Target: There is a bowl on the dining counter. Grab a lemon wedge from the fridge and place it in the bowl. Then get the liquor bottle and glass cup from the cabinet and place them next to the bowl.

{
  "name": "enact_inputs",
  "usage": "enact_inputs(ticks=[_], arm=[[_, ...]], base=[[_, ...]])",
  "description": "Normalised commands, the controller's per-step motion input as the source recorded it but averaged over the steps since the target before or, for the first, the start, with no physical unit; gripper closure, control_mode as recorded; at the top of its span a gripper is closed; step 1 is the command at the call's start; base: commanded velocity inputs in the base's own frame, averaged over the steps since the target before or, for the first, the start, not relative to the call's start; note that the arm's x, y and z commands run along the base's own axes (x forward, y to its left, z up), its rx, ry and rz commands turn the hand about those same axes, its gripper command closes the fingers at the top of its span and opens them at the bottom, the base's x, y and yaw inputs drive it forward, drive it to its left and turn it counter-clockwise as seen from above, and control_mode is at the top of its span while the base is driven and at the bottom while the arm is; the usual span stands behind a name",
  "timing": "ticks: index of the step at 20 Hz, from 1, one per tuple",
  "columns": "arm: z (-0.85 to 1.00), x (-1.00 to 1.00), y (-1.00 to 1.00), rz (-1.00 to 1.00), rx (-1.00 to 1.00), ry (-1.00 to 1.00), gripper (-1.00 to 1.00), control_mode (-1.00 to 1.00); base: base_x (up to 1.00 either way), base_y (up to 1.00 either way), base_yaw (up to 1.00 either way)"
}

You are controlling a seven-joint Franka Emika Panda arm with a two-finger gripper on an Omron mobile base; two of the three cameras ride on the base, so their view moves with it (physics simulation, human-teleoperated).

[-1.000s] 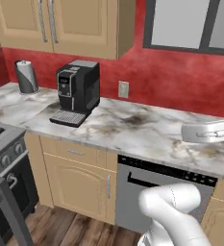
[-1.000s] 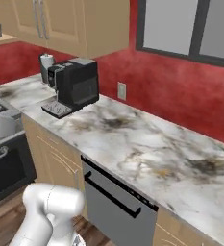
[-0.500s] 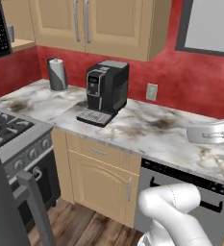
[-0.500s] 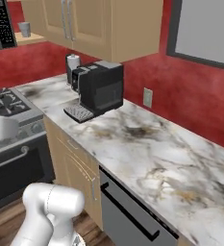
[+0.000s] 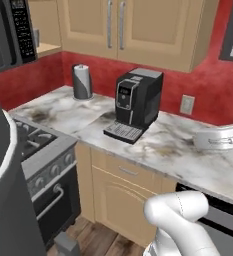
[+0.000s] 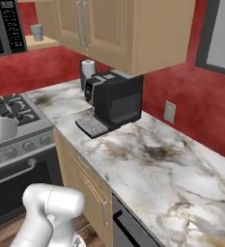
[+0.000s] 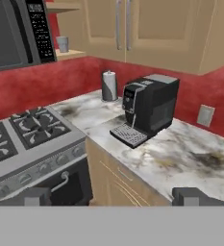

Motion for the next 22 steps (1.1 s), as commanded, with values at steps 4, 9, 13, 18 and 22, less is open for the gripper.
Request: enact_inputs(ticks=[4, 9, 13, 18, 22], arm=[[0.0, 0.0, 0.0, 0.0, 0.0, 0.0, -1.0, 1.0], [0.0, 0.0, 0.0, 0.0, 0.0, 0.0, -1.0, 1.0], [0.0, 0.0, 0.0, 0.0, 0.0, 0.0, -1.0, 1.0], [0.0, 0.0, 0.0, 0.0, 0.0, 0.0, -1.0, 1.0], [0.0, 0.0, 0.0, 0.0, 0.0, 0.0, -1.0, 1.0]], base=[[0.58, 0.12, 0.43], [0.05, 0.42, 0.22], [0.26, 0.28, 0.21], [0.59, 0.09, 0.38], [0.63, 0.01, 0.43]])
